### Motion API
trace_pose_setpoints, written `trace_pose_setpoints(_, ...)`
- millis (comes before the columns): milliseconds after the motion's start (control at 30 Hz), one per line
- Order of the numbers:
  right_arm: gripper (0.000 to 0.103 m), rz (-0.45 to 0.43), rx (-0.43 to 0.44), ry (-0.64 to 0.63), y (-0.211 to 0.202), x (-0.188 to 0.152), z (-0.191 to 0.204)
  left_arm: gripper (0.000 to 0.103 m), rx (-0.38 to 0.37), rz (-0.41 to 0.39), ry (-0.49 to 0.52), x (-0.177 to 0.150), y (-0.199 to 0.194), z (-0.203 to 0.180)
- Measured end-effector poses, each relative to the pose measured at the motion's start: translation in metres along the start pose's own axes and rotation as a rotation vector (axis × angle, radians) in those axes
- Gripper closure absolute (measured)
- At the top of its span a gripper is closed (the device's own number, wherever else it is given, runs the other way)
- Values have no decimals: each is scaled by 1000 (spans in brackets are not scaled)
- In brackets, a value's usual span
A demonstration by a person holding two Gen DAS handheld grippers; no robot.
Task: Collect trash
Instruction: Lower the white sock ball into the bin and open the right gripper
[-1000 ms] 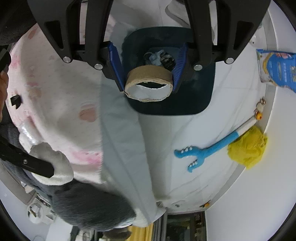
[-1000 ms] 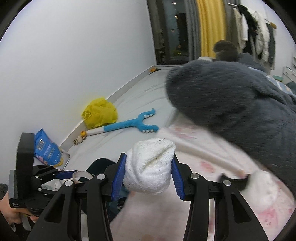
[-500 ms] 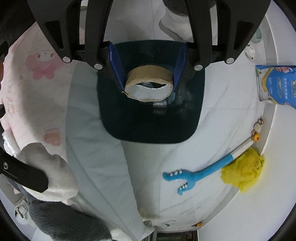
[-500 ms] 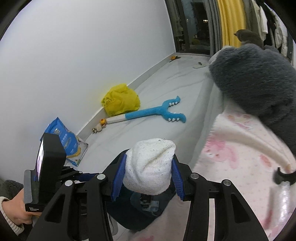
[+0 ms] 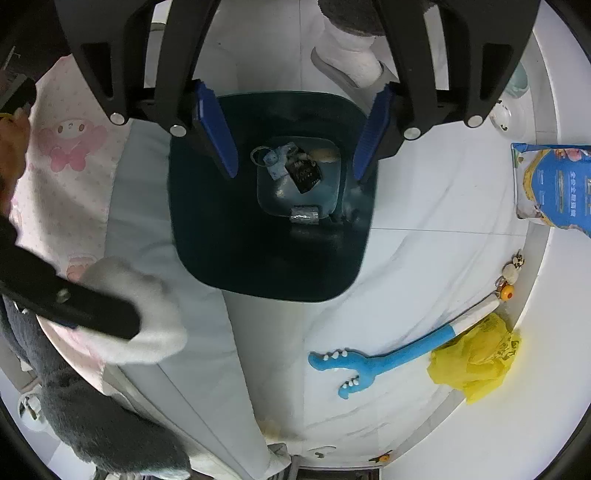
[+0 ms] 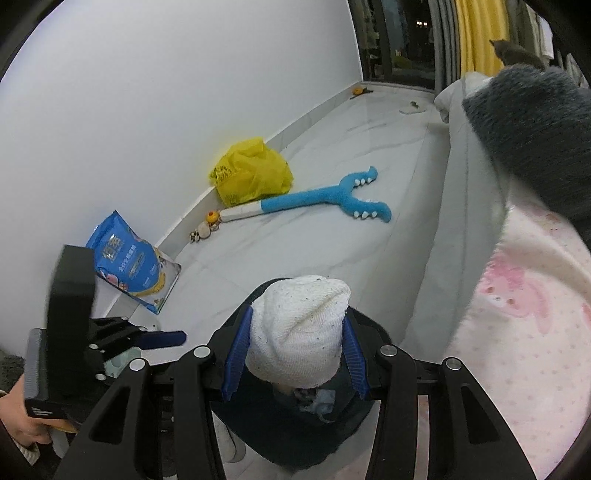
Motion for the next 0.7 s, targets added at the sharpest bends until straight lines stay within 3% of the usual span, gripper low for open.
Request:
trace_pose_setpoints(233, 56, 87, -1, -3, 34, -12, 17, 34, 3, -59, -12, 4, -19, 14)
trace_pose_setpoints(700, 55, 244, -32, -36, 95, -45, 47, 33, 23, -243, 55, 19, -72, 20)
Point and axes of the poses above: each gripper's, at about its wrist camera, not at the fingertips, and y roughly the way its jaws point, z to its left, x to its top, the point moved 6 cm from there along y, roughly the way its jaws point, and after that the axes turned 14 degrees about -x, right-handed, at the moved point
